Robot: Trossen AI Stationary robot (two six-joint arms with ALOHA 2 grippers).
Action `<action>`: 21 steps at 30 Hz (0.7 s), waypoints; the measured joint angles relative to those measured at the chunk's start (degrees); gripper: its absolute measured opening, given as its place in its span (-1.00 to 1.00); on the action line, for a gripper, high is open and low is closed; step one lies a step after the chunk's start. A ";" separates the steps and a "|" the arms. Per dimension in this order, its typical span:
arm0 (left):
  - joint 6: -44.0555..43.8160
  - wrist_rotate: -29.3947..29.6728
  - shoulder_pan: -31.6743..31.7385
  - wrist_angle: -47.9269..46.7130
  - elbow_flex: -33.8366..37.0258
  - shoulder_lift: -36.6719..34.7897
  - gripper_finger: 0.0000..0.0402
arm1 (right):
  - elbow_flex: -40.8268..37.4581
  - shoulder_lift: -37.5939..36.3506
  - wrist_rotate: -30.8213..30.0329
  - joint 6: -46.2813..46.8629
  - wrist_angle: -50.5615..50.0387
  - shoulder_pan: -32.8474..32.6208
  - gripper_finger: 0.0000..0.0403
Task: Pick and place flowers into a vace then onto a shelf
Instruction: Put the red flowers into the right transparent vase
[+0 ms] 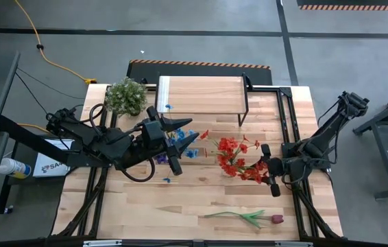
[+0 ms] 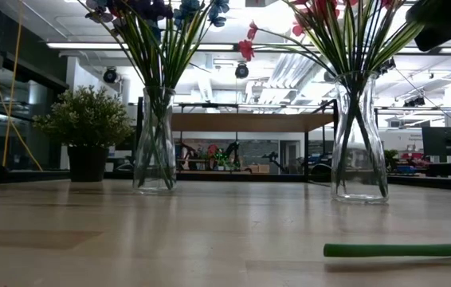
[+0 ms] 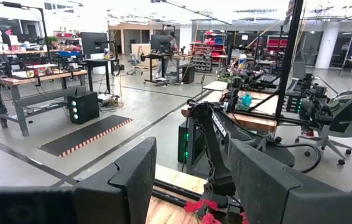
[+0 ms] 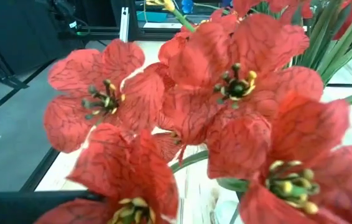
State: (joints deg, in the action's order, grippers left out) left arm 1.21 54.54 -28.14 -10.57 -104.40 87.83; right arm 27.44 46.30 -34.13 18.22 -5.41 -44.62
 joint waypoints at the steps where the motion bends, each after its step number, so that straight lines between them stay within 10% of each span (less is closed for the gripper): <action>1: 0.00 0.00 0.00 0.00 0.00 0.00 0.16 | 0.00 0.00 0.04 0.00 -0.02 0.00 -0.18; 21: 0.00 0.00 0.00 0.02 0.00 0.00 0.16 | 0.86 -0.24 -3.13 -0.23 -4.04 0.02 -0.18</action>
State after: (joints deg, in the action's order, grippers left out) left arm 1.21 54.54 -28.14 -10.55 -104.40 87.83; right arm 28.31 46.06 -37.26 17.99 -9.45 -44.60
